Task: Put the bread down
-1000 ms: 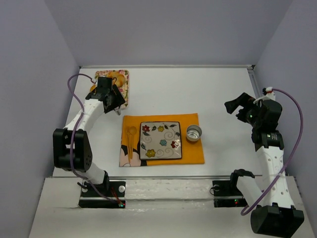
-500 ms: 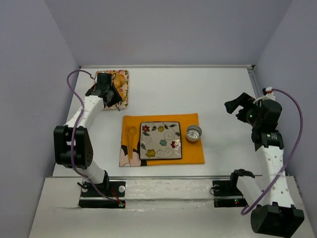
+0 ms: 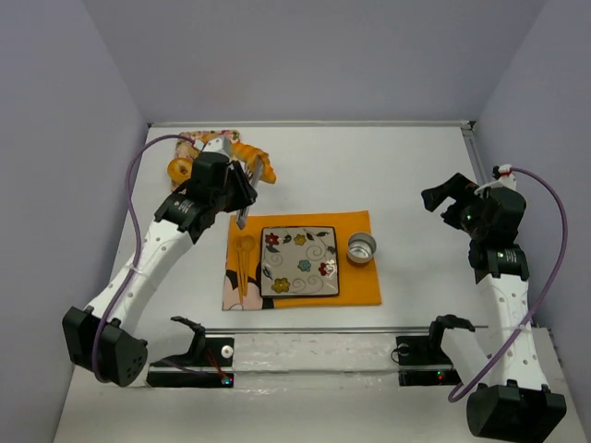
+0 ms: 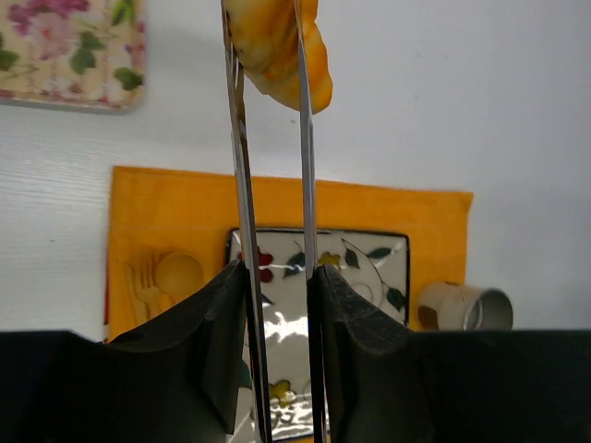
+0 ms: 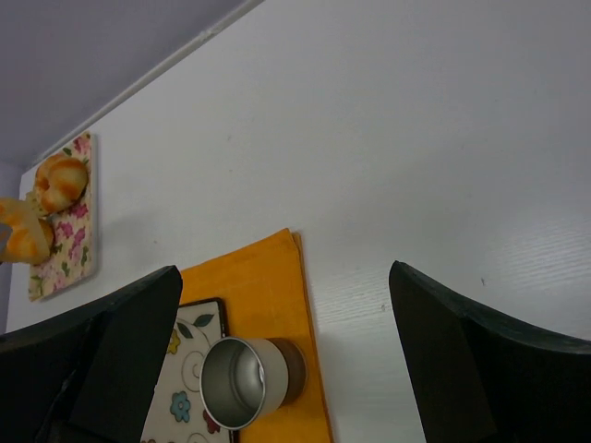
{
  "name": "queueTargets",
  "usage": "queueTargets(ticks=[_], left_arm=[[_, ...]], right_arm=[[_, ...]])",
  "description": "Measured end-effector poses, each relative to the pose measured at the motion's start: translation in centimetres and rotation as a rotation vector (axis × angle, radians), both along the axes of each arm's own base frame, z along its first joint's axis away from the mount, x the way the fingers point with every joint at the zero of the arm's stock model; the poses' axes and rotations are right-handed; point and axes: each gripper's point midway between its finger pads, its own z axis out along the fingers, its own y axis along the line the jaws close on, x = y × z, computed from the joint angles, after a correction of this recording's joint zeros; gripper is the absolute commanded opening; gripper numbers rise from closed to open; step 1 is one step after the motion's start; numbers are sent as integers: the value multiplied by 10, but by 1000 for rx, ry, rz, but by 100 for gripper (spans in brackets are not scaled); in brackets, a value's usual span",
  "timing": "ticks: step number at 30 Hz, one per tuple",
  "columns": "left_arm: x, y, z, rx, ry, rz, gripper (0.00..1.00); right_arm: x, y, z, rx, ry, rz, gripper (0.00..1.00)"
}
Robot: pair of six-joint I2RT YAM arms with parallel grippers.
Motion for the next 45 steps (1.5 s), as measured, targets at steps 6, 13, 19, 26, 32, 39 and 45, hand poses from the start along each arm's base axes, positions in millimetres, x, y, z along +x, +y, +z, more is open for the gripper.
queueTargets(ticks=[6, 13, 19, 26, 32, 39, 45], left_arm=[[-75, -70, -6, -62, 52, -290, 25], [-173, -113, -46, -102, 276, -529, 28], [-213, -121, -62, -76, 392, -582, 37], [-215, -114, -68, -35, 434, -537, 64], [-216, -112, -68, -17, 438, -526, 79], [-199, -102, -37, 27, 357, -454, 79], [-180, -85, -3, 70, 282, -332, 69]], right_arm=[[-2, 0, 5, -4, -18, -2, 100], [-2, 1, 3, 2, -13, 0, 100], [-3, 1, 1, 3, -8, 0, 100], [-3, 1, -3, 4, 1, 0, 100], [-3, 1, -3, 5, 1, 0, 100], [-3, 1, -4, 5, 2, 0, 100], [-3, 1, -3, 4, 1, 0, 100]])
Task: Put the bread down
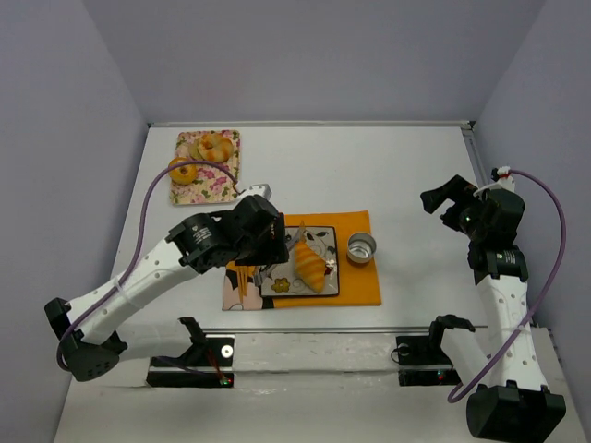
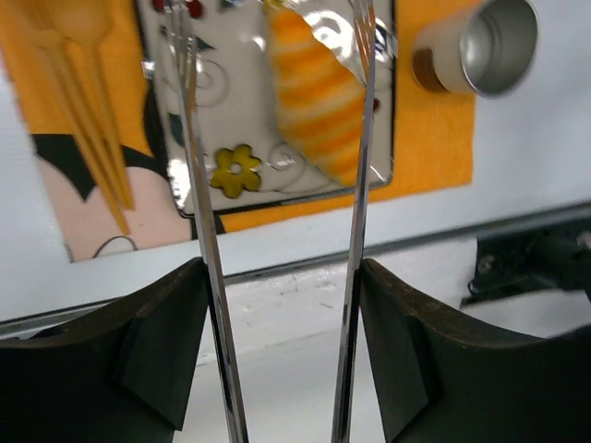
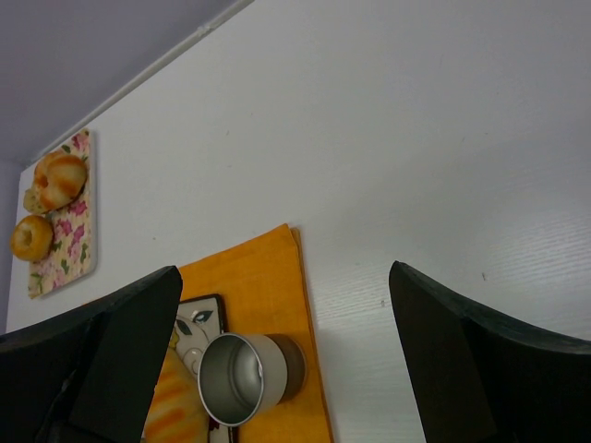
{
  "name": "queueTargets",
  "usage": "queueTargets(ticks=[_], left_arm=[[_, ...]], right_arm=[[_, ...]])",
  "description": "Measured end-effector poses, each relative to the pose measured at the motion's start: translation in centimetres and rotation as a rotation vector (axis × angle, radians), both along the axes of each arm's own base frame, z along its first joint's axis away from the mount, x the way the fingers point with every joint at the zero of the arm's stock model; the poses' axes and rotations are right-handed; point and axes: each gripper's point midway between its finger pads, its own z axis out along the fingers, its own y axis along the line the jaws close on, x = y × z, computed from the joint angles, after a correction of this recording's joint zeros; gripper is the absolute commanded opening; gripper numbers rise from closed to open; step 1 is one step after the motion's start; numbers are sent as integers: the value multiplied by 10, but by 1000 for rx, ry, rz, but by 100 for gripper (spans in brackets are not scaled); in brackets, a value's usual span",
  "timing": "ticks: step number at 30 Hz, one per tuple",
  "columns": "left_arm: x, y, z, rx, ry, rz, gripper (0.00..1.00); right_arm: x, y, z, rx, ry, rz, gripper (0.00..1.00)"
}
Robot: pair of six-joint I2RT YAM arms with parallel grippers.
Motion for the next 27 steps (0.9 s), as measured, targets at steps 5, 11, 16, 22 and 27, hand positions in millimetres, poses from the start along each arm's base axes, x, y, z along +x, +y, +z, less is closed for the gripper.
queueTargets(ticks=[5, 11, 16, 22, 27], left_arm=[[38, 30, 16, 96, -107, 244, 70], [116, 77, 27, 116, -233, 513, 69], [180, 140, 37, 85, -318, 708, 65], [223, 186, 22, 66, -322, 776, 64], [246, 199, -5, 66, -270, 765, 64]], right_arm=[[0, 0, 0, 0, -1, 0, 100], [0, 0, 0, 0, -1, 1, 100], [1, 1, -2, 3, 6, 6, 100], [4, 1, -11, 9, 38, 7, 100], [5, 0, -12, 9, 42, 6, 100]])
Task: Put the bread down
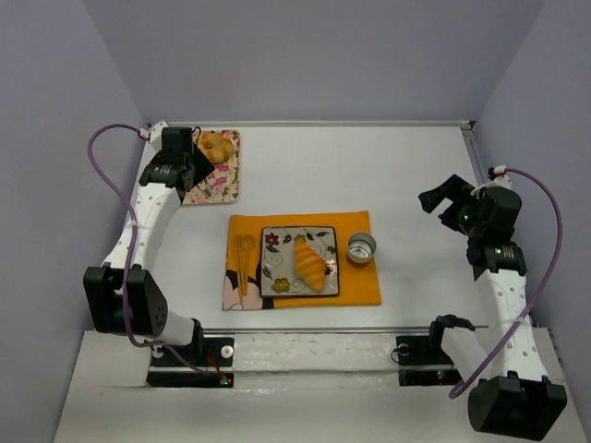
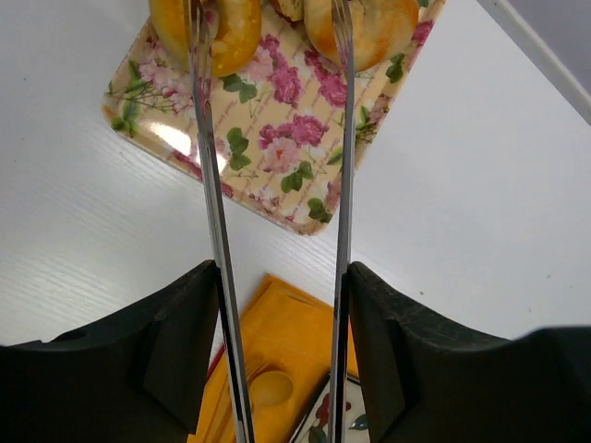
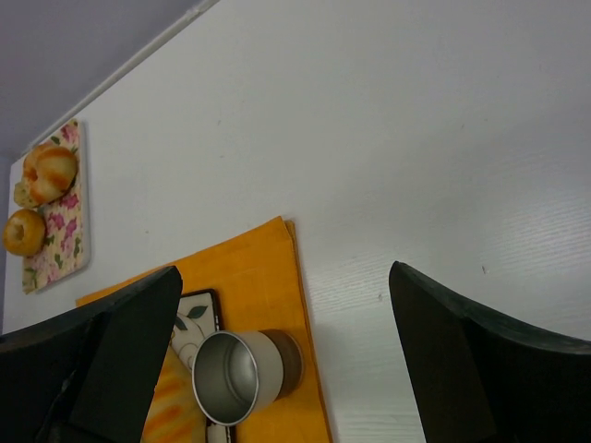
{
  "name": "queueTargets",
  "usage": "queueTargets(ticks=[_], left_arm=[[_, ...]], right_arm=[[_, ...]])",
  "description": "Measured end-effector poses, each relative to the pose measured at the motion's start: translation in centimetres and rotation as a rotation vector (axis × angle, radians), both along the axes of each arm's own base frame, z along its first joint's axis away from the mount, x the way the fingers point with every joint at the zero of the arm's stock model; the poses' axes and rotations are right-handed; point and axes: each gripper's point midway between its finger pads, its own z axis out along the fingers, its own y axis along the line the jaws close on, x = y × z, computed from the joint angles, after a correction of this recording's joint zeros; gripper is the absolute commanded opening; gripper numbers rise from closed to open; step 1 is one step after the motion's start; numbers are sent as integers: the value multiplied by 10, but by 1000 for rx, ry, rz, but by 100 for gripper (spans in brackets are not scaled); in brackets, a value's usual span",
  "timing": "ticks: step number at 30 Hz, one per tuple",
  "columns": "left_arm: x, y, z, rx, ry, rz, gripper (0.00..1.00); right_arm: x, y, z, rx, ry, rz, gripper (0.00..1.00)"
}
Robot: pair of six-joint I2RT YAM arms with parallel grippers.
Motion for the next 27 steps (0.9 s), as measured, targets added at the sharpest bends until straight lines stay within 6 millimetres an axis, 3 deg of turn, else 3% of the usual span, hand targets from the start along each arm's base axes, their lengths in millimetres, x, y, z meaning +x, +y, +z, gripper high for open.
queueTargets(ticks=[13, 20, 27], left_arm=[[12, 21, -37, -28, 83, 25, 63], [-1, 20, -68, -47, 148, 38, 64], [-2, 23, -71, -54, 152, 52, 64]], right_arm=[[0, 0, 0, 0, 0, -1, 100], [1, -1, -2, -2, 8, -7, 100], [2, -2, -5, -1, 19, -7, 100]])
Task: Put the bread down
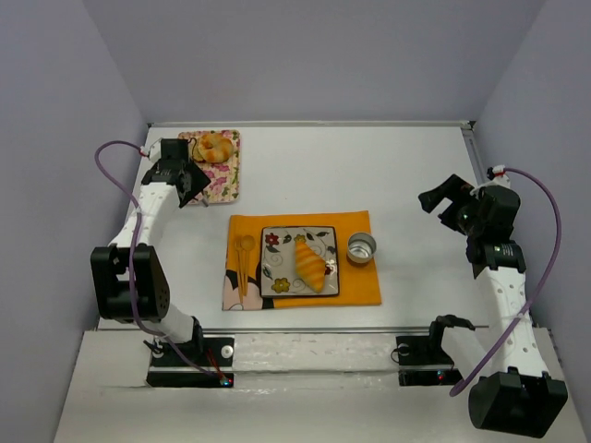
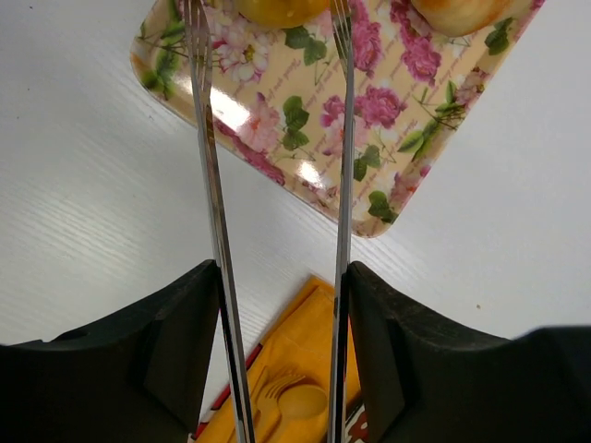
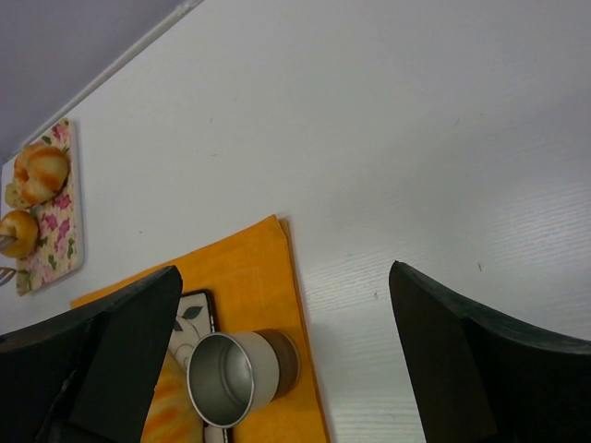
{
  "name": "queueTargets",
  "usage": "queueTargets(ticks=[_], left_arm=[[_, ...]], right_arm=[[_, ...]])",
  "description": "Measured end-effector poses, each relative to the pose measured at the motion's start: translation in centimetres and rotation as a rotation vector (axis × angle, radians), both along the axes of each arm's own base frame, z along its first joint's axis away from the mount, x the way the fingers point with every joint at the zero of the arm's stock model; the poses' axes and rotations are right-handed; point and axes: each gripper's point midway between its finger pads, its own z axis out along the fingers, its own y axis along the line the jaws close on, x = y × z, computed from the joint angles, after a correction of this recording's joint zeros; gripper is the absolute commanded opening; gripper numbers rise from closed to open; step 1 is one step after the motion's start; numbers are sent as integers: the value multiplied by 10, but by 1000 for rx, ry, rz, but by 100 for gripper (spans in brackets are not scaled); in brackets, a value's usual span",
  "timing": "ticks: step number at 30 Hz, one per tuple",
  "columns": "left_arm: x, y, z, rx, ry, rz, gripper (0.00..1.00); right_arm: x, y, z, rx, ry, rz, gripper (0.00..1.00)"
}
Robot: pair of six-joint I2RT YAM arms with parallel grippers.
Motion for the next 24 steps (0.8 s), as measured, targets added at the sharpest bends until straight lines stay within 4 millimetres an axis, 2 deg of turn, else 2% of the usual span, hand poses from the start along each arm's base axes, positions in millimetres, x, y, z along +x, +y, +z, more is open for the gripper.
queueTargets(ticks=[9, 24], left_arm=[[9, 15, -12, -35, -6, 34, 65], [25, 9, -9, -103, -75, 15, 66]], right_arm=[[0, -1, 0, -1, 0, -3, 100], [0, -1, 0, -3, 1, -7, 100]])
